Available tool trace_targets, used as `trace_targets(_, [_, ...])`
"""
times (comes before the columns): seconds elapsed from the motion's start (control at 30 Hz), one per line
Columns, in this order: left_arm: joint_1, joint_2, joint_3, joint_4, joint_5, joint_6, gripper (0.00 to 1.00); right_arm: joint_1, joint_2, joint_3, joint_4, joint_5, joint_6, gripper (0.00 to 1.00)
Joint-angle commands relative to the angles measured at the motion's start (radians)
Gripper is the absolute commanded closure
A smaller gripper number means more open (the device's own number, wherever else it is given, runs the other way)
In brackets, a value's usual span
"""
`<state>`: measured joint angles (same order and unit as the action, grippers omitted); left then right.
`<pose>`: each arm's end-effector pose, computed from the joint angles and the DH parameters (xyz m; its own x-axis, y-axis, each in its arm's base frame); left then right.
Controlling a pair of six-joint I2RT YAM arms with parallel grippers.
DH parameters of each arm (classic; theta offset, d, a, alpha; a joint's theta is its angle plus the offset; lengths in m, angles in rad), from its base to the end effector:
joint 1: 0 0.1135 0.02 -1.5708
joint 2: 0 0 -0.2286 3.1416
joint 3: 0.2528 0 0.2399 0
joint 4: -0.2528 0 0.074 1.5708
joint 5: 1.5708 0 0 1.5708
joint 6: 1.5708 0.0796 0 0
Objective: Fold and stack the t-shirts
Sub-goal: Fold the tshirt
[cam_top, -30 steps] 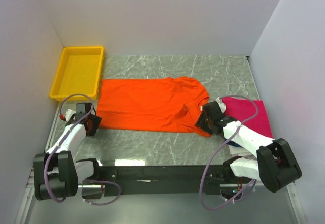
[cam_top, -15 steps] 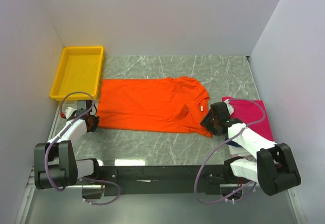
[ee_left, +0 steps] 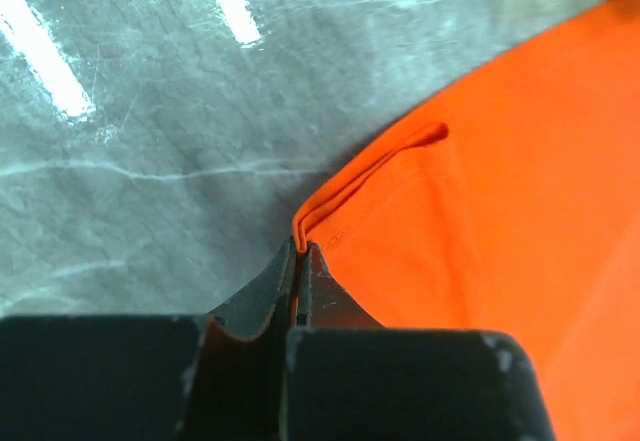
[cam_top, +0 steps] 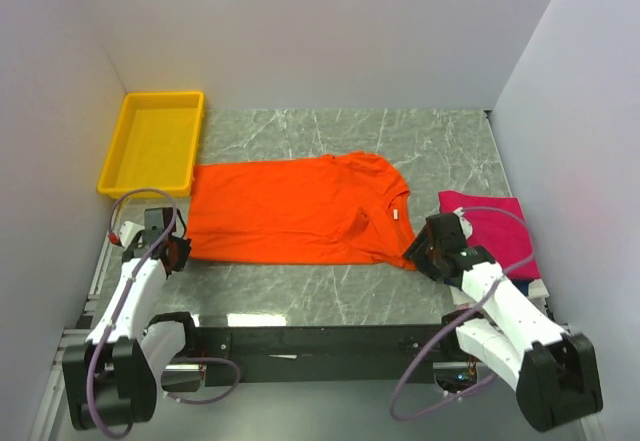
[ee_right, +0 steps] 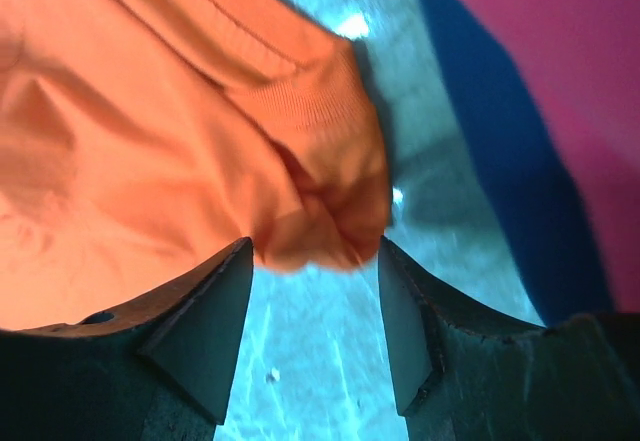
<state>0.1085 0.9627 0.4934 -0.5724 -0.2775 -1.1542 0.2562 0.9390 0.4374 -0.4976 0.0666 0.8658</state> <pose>0.1962 0.0433 0.1196 -0.1263 -0.8984 -0.4205 -0.8825 0.2954 -0.3659 0.1953 0.0457 0.1099 -0.6933 0.6040 -0.3932 0.4784 0.7937 0.3757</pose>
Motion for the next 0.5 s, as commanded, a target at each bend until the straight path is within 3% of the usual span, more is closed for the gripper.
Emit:
trace_targets(0.0, [-0.001,-0.068,-0.012,-0.061,-0.017,-0.032,0.99,-0.009,-0.110,-0.014,-0.134,0.007,0.027,0.39])
trace_targets(0.17, [-0.001,-0.044,0.005,-0.063,-0.029,-0.013,0.99,-0.011,-0.247,-0.049,-0.137,-0.019,0.064,0.39])
trace_targets(0.47, [-0.001,-0.035,0.008,-0.049,-0.043,0.001,0.99,0.023,-0.146,-0.097,0.010,-0.031,0.154,0.43])
